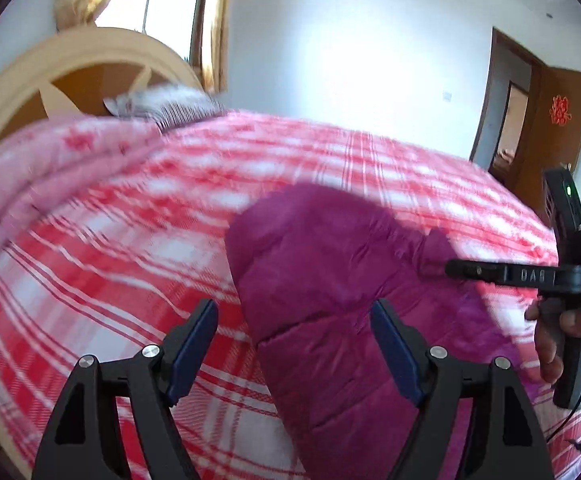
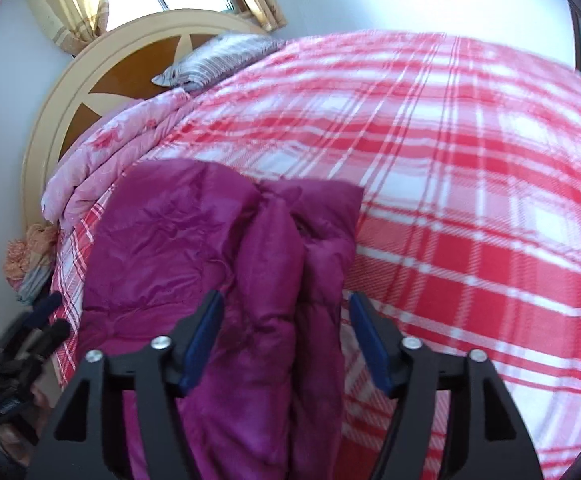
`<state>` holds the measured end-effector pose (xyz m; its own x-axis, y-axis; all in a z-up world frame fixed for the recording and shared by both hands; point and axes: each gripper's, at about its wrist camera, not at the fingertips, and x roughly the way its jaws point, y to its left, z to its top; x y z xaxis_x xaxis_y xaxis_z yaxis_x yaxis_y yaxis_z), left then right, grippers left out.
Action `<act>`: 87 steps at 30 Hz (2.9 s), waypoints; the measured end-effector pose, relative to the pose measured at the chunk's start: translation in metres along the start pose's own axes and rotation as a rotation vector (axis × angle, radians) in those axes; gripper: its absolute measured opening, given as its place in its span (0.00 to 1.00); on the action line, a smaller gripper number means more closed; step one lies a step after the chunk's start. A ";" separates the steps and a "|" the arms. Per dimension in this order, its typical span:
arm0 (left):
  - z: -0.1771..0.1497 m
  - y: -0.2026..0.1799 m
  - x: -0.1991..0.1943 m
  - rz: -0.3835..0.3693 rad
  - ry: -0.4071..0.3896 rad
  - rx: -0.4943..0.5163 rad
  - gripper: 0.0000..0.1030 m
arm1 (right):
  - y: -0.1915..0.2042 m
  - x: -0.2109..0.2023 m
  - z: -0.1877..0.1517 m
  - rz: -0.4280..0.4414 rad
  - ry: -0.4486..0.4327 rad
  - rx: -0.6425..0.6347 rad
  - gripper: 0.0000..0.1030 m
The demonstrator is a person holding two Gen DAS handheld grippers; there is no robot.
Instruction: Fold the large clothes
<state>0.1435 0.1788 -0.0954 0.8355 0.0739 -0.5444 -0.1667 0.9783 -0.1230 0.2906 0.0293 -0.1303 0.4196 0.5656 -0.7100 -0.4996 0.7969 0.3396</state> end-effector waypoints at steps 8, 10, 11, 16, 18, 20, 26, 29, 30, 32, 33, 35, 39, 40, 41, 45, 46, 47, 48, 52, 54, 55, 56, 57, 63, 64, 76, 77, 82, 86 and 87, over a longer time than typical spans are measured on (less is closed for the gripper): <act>0.025 -0.002 -0.065 0.045 -0.158 -0.025 0.93 | 0.049 -0.099 -0.022 -0.120 -0.222 -0.045 0.95; 0.031 -0.004 -0.076 0.019 -0.182 -0.028 0.94 | 0.063 -0.123 -0.032 -0.155 -0.275 -0.067 0.95; 0.033 -0.005 -0.081 0.016 -0.192 -0.023 0.94 | 0.067 -0.132 -0.035 -0.161 -0.289 -0.069 0.96; 0.038 -0.014 -0.108 -0.004 -0.251 0.017 0.94 | 0.084 -0.160 -0.044 -0.161 -0.349 -0.071 0.99; 0.039 -0.017 -0.115 -0.010 -0.271 0.027 0.94 | 0.087 -0.165 -0.047 -0.167 -0.359 -0.078 0.99; 0.039 -0.018 -0.118 -0.002 -0.286 0.038 0.94 | 0.092 -0.169 -0.048 -0.167 -0.371 -0.090 0.99; 0.038 -0.014 -0.112 0.003 -0.275 0.042 0.94 | 0.107 -0.178 -0.057 -0.184 -0.396 -0.134 1.00; 0.037 -0.012 -0.111 0.002 -0.272 0.039 0.94 | 0.110 -0.179 -0.059 -0.188 -0.401 -0.147 1.00; 0.037 -0.012 -0.111 0.002 -0.271 0.039 0.94 | 0.111 -0.180 -0.059 -0.188 -0.403 -0.149 1.00; 0.036 -0.012 -0.110 0.003 -0.271 0.041 0.94 | 0.112 -0.180 -0.061 -0.186 -0.405 -0.151 1.00; 0.036 -0.012 -0.110 0.002 -0.270 0.042 0.94 | 0.114 -0.181 -0.061 -0.185 -0.407 -0.153 1.00; 0.035 -0.012 -0.109 0.000 -0.268 0.043 0.94 | 0.115 -0.182 -0.063 -0.184 -0.410 -0.156 1.00; 0.034 -0.013 -0.110 -0.001 -0.266 0.047 0.94 | 0.117 -0.184 -0.064 -0.181 -0.418 -0.159 1.00; 0.034 -0.013 -0.109 0.001 -0.265 0.048 0.94 | 0.117 -0.185 -0.064 -0.183 -0.421 -0.158 1.00; 0.034 -0.013 -0.109 0.001 -0.265 0.047 0.94 | 0.117 -0.186 -0.064 -0.182 -0.423 -0.157 1.00; 0.034 -0.011 -0.110 0.000 -0.267 0.045 0.94 | 0.118 -0.187 -0.064 -0.179 -0.424 -0.156 1.00; 0.034 -0.011 -0.110 0.002 -0.268 0.044 0.94 | 0.118 -0.187 -0.064 -0.178 -0.425 -0.156 1.00; 0.035 -0.011 -0.110 0.003 -0.268 0.044 0.94 | 0.118 -0.188 -0.065 -0.177 -0.426 -0.155 1.00; 0.034 -0.011 -0.109 0.002 -0.267 0.045 0.94 | 0.118 -0.188 -0.065 -0.178 -0.427 -0.155 1.00; 0.034 -0.012 -0.109 0.005 -0.265 0.046 0.94 | 0.121 -0.188 -0.066 -0.178 -0.431 -0.157 1.00; 0.035 -0.012 -0.109 0.004 -0.265 0.046 0.94 | 0.122 -0.188 -0.066 -0.178 -0.433 -0.160 1.00; 0.035 -0.012 -0.109 0.005 -0.265 0.046 0.94 | 0.123 -0.187 -0.066 -0.178 -0.433 -0.161 1.00; 0.035 -0.012 -0.109 0.005 -0.265 0.046 0.94 | 0.123 -0.187 -0.066 -0.177 -0.432 -0.161 1.00; 0.035 -0.012 -0.109 0.004 -0.264 0.047 0.94 | 0.123 -0.187 -0.065 -0.177 -0.430 -0.160 1.00; 0.034 -0.012 -0.108 0.008 -0.260 0.050 0.94 | 0.124 -0.185 -0.066 -0.177 -0.426 -0.162 1.00; 0.034 -0.012 -0.108 0.009 -0.260 0.050 0.94 | 0.125 -0.185 -0.065 -0.177 -0.425 -0.162 1.00; 0.036 -0.011 -0.110 0.014 -0.264 0.047 0.94 | 0.125 -0.186 -0.066 -0.175 -0.433 -0.164 1.00; 0.036 -0.010 -0.111 0.013 -0.268 0.047 0.94 | 0.125 -0.186 -0.066 -0.175 -0.435 -0.164 1.00; 0.038 -0.007 -0.113 0.029 -0.280 0.049 0.97 | 0.127 -0.187 -0.067 -0.170 -0.438 -0.167 1.00; 0.040 -0.006 -0.116 0.051 -0.297 0.055 0.99 | 0.129 -0.188 -0.068 -0.165 -0.441 -0.175 1.00; 0.040 -0.005 -0.116 0.052 -0.295 0.053 0.99 | 0.130 -0.189 -0.068 -0.164 -0.441 -0.177 1.00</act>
<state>0.0684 0.1730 0.0013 0.9440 0.1696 -0.2830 -0.1921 0.9799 -0.0536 0.0951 0.0114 0.0056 0.7646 0.5024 -0.4037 -0.5052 0.8561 0.1085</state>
